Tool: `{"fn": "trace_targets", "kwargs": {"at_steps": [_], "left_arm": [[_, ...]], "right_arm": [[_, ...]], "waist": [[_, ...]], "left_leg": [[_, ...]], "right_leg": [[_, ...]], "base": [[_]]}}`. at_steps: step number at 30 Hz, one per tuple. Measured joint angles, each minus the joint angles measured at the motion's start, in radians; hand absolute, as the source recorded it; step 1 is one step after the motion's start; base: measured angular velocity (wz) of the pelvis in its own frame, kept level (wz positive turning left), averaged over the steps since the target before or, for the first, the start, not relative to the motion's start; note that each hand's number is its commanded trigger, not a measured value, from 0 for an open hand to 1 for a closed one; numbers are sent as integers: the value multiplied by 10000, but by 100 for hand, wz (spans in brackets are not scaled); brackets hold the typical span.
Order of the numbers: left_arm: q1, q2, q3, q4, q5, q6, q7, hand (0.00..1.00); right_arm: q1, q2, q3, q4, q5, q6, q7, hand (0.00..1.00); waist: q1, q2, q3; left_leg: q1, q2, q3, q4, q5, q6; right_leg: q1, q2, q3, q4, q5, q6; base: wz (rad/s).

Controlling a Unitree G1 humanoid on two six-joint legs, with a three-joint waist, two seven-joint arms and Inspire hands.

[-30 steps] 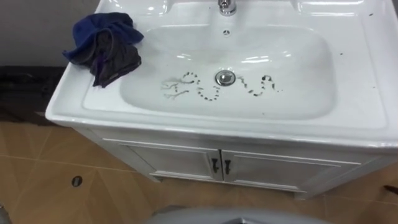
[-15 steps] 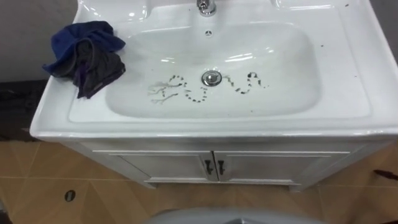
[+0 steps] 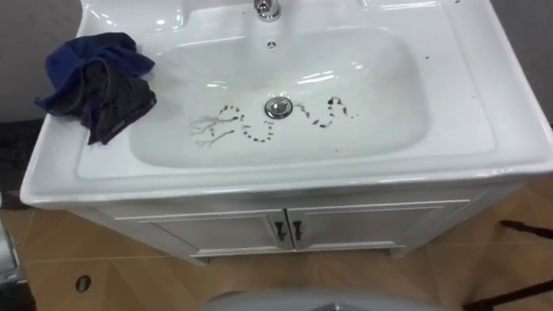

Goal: Wipe basin

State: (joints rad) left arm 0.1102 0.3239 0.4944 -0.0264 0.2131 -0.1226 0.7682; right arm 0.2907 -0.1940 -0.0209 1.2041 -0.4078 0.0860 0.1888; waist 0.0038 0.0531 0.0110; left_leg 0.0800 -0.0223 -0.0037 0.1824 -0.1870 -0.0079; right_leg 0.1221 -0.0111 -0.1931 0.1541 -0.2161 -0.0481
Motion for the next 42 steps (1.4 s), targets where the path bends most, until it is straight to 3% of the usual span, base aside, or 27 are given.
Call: {"fn": "trace_targets", "kwargs": {"at_steps": [4,6,9,14,18,22,29,42], "left_arm": [[-66,-2,-884,449,2,152,-185,0],[-343,-1,-1229,1304,4,171,-369,0],[-902,-2,-1312,2526,4,321,-574,0],[-1440,-3,-1698,3574,-7,352,-892,0],[-1485,0,-2000,3651,-3,360,-1133,0],[-1585,0,-2241,3823,-1,359,-1292,0],[-1700,1,-2242,4138,-17,378,-1662,0],[-1700,2,-2237,4331,209,521,-1883,0]], "right_arm": [[-103,-5,101,82,93,38,-55,0],[-313,6,115,292,67,22,-177,0],[-473,9,114,460,11,23,-257,0],[-597,32,131,623,9,20,-230,0],[-910,68,383,839,13,9,-223,0],[-964,62,384,840,10,-4,-246,0],[-947,61,404,841,16,5,-243,0],[-950,41,480,841,100,31,-243,0]], "waist": [[-232,9,11],[-373,15,7],[-564,-24,-5],[-635,-84,-19],[-796,-281,13],[-821,-299,19],[-819,-77,-33],[-733,74,-26]], "left_leg": [[18,-1,1,-14,0,0],[21,4,-1,-30,0,0],[29,11,-10,-29,0,0],[79,58,24,-175,1,1],[15,110,1,-179,1,1],[14,113,6,-178,1,0],[39,103,16,-189,0,0],[160,108,51,-214,0,0]], "right_leg": [[-1,-1,46,-8,25,11],[-13,11,73,-1,31,11],[-16,17,73,-4,37,4],[-91,69,178,2,53,-15],[-181,132,276,-5,89,-67],[-222,142,389,-5,97,-75],[-217,138,541,-3,119,-59],[-152,148,543,-12,134,-46]], "base": [[-4],[0],[0],[-5],[-8],[-9],[-6],[0]]}}
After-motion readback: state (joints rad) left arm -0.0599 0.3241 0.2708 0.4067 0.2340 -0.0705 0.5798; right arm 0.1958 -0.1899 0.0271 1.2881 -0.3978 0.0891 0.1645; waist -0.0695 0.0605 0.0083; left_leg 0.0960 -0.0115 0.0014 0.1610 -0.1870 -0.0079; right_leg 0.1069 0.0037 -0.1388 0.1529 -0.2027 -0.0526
